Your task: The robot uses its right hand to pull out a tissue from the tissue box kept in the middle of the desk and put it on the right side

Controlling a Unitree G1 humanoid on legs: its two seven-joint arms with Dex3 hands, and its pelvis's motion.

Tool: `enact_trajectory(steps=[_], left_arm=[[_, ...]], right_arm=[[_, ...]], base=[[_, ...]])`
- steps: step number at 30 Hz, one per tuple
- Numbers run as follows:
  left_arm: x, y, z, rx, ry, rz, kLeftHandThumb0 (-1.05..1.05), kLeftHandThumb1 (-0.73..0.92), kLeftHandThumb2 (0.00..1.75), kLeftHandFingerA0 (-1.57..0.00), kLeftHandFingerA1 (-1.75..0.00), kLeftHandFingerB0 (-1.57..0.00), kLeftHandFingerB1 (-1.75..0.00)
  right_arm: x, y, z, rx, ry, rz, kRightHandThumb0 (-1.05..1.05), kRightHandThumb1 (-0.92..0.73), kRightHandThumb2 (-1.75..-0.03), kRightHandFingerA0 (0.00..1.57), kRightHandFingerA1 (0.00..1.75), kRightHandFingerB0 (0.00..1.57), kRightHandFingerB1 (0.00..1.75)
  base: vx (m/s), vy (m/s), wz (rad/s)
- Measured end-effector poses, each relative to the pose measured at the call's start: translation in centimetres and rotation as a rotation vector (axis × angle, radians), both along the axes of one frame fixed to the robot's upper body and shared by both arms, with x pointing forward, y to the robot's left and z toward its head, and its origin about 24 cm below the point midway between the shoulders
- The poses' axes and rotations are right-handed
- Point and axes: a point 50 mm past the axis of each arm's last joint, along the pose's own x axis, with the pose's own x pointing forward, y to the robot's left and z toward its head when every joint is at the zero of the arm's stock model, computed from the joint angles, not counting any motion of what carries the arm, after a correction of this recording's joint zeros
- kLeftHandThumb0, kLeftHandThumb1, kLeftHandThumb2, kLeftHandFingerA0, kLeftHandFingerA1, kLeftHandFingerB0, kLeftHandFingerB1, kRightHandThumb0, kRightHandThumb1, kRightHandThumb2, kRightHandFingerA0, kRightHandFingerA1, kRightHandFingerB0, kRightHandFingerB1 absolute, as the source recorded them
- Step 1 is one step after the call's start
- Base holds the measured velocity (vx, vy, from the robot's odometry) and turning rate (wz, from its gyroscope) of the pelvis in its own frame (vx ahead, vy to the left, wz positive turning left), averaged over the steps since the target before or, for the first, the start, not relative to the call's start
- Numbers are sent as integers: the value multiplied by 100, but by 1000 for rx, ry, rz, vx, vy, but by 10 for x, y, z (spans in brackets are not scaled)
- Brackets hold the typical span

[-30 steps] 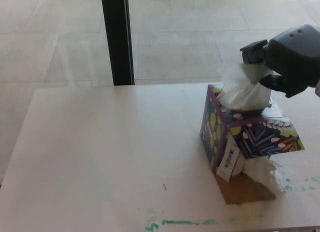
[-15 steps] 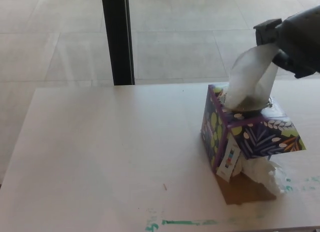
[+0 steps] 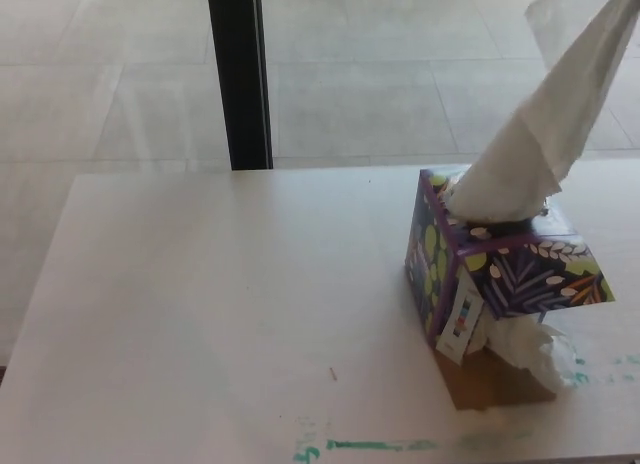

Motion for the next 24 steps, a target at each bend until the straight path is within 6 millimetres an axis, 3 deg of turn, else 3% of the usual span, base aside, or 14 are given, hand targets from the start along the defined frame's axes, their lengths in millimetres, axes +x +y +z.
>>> enact_trajectory(steps=[6,7,8,9,10,11,12,13,16,18,19,21,22,24], left_arm=[[-4,1,1,4,4,3,-82,92,71,-55,-50,-46,-45],[-4,1,1,5,5,3,-82,92,71,-55,-49,-46,-45],[-4,1,1,6,5,2,-82,92,71,-55,-49,-46,-45],[-4,1,1,7,5,2,-83,92,70,-54,-47,-46,-44],[-4,1,1,8,4,1,-83,92,70,-54,-47,-46,-44],[-4,2,1,9,4,1,-82,92,70,-55,-47,-46,-44],[-4,2,2,11,4,1,-82,92,70,-54,-48,-46,-45],[-4,2,2,11,4,1,-82,92,69,-54,-48,-46,-45],[-4,3,2,13,4,2,-79,92,68,-54,-50,-47,-47],[-4,3,3,14,-3,9,-80,92,69,-53,-51,-46,-47],[-4,3,3,14,-6,12,-82,92,69,-52,-50,-45,-46],[-4,4,3,12,-9,14,-82,92,69,-52,-50,-45,-46],[-3,4,3,11,-9,13,-82,91,68,-57,-46,-50,-44],[-3,4,3,14,-9,13,-82,92,68,-55,-45,-47,-43]], right_arm=[[-5,-26,14,44,-66,-75,-21,-50,-118,100,169,84,132],[-6,-32,17,51,-80,-90,-25,-51,-115,123,135,92,112],[-7,-35,20,53,-87,-100,-25,-51,-115,123,135,92,112],[-8,-38,21,54,-95,-110,-22,-49,-112,97,167,84,131],[-10,-43,23,51,-103,-125,-22,-49,-112,97,167,84,131],[-11,-46,24,49,-108,-136,-26,-49,-115,123,135,93,113],[-13,-51,24,47,-114,-149,-27,-47,-114,122,135,95,116],[-14,-54,25,44,-118,-159,-20,-45,-116,98,170,81,141],[-18,-62,27,27,-133,-185,-22,-49,-110,94,169,75,144],[-21,-67,27,1,-137,-195,-21,-49,-103,94,167,83,136],[-22,-68,25,-10,-134,-197,-23,-56,-99,88,168,75,140],[-22,-67,16,-36,-113,-189,-23,-56,-99,88,168,75,140],[-22,-66,14,-41,-108,-185,-24,-57,-90,92,161,86,116],[-21,-62,1,-73,-76,-164,-25,-60,-88,88,164,81,125]], base=[[0,0,0],[0,0,0],[0,0,0],[0,0,0],[0,0,0],[0,0,0],[0,0,0],[0,0,0],[0,0,0],[0,0,0],[0,0,0],[0,0,0],[0,0,0],[0,0,0]])
